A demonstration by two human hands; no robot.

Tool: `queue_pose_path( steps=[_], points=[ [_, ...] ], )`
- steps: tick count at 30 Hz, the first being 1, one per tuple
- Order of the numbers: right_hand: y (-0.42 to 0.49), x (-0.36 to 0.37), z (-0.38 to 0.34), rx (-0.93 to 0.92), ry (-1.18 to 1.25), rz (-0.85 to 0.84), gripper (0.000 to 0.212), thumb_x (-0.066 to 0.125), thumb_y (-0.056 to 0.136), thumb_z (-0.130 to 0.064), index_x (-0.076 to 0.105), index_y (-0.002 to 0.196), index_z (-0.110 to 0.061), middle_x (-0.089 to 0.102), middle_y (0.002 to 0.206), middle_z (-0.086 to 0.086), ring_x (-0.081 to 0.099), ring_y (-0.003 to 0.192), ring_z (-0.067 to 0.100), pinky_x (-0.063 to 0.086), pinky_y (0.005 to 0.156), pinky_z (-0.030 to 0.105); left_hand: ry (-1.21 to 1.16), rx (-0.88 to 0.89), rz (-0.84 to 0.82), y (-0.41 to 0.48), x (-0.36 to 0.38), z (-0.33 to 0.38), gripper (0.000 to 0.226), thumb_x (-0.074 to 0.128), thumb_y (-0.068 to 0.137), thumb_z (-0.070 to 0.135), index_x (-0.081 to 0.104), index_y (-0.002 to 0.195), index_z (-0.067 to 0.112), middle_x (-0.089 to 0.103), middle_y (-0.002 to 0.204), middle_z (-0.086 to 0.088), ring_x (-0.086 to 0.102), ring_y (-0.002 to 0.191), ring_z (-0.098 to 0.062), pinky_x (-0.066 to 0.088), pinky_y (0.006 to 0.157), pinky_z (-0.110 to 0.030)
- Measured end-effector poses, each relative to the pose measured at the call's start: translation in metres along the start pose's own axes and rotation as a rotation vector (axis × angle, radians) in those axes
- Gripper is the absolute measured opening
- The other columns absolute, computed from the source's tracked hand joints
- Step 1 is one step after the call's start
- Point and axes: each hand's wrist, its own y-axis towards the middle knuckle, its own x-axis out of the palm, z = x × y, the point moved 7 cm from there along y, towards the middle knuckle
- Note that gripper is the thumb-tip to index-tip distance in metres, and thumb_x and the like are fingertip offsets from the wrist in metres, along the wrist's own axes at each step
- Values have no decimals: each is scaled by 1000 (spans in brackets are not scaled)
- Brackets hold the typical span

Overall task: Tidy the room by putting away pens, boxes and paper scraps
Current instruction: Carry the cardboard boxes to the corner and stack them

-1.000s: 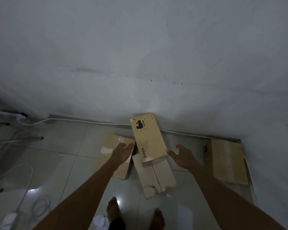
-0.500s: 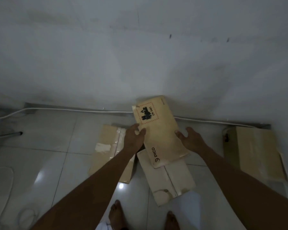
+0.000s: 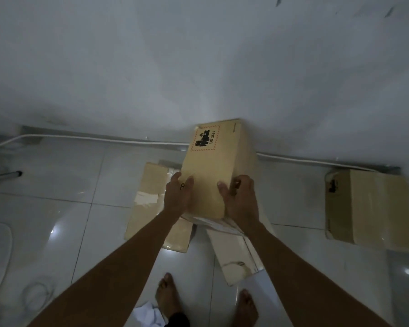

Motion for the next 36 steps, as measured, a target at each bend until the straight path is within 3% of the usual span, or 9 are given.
queue_pose_path(
  steps=[5,9,14,18,22,26,28,32,36],
  points=[
    [-30,39,-10,-18,-61,-56,54,62,79,-56,42,118,-23,37,131,0,40,116,24,37,93,43,32,-262,46,8,-19,-49,71,47,85,67,38,142,26,35,141,-20,42,125,-42,40,104,-51],
    [-65,72,-20,-195,-216,-171,51,37,83,-67,37,121,-32,34,135,-5,39,116,21,42,91,43,-150,-419,24,7,-27,-108,95,41,65,89,36,140,31,41,143,-14,44,123,-40,39,101,-59],
    [-109,127,-15,-318,-390,-421,54,31,94,-61,26,139,-31,17,153,-3,34,129,26,39,98,48,-432,-629,30,4,-24,-147,77,20,89,71,49,131,14,56,124,-12,50,103,-32,40,91,-47],
    [-116,156,0,-272,-330,-513,61,30,95,-58,19,148,-29,10,157,-10,27,136,23,33,104,44,-518,-640,37,14,-37,-167,77,19,88,72,44,134,15,50,133,-12,48,117,-34,39,102,-49],
    [-117,172,8,-284,-310,-593,65,25,93,-63,19,149,-30,13,158,-12,24,141,19,26,109,41,-562,-492,13,29,-42,-165,67,24,91,68,57,109,14,57,118,-15,54,102,-30,46,92,-45],
    [-97,167,-2,-369,-288,-563,60,29,96,-58,32,145,-25,31,152,-3,36,135,20,31,107,37,-554,-488,81,41,-47,-174,88,30,81,80,51,132,11,57,128,-16,54,116,-37,42,101,-56],
    [-73,143,-2,-367,-286,-410,58,30,94,-56,44,135,-18,45,138,7,50,119,27,41,95,36,-531,-431,79,44,-50,-172,87,29,81,80,49,136,15,56,132,-13,53,120,-34,42,102,-56],
    [-7,80,21,-116,-309,22,66,28,88,-61,49,128,-13,46,128,12,50,111,33,41,90,42,-528,-267,80,51,-65,-156,73,39,84,73,46,138,24,52,137,-4,50,123,-27,41,102,-48],
    [42,81,46,174,44,-58,58,35,97,-54,46,136,-12,47,136,10,48,122,29,35,101,41,-485,-240,102,72,-76,-159,87,55,76,72,32,146,27,45,144,-6,48,127,-29,40,104,-50]
  ],
)
